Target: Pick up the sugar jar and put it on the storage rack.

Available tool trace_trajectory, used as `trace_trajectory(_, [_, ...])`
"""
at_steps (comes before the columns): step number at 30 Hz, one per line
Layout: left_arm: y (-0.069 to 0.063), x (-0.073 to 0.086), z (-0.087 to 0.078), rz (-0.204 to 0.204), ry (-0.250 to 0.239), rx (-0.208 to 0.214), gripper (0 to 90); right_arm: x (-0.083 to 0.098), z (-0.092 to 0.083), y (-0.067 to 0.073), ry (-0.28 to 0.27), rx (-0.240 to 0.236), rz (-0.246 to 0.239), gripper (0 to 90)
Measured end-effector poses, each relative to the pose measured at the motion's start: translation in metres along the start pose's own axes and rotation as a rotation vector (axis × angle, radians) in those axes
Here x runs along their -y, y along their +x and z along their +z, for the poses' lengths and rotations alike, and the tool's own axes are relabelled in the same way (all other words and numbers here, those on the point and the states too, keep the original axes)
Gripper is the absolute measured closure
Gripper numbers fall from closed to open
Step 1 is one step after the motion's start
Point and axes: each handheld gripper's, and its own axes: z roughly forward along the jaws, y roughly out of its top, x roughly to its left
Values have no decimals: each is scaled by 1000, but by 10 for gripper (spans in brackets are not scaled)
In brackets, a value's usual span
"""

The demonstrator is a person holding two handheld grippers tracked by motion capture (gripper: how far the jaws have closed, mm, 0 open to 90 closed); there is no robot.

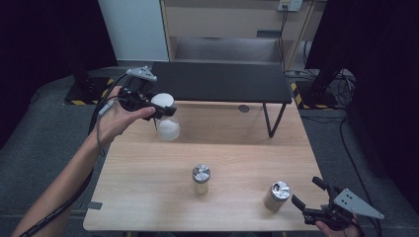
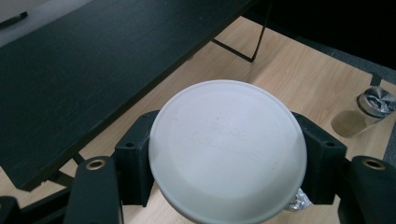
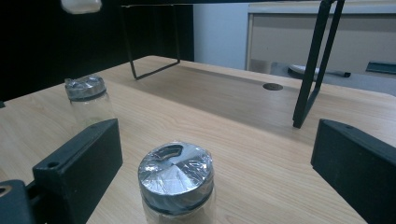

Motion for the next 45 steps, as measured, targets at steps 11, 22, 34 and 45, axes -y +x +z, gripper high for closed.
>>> trace_trajectory(11, [7,-47,2,-11,-1,-46,326,1,0,-1,-2,-3,4,28])
trace_trajectory(22, [25,-79,20,-77,-15,-111,326,1,0,-2,0,-6,11,28])
trace_trajectory(34, [40,-103,48,-126,5,-226,326,2,0,-2,-1,-3,20,29])
trace_trajectory(45, [54,-108,77,-178,8,-262,326,2,-1,-3,-3,-5,21,29])
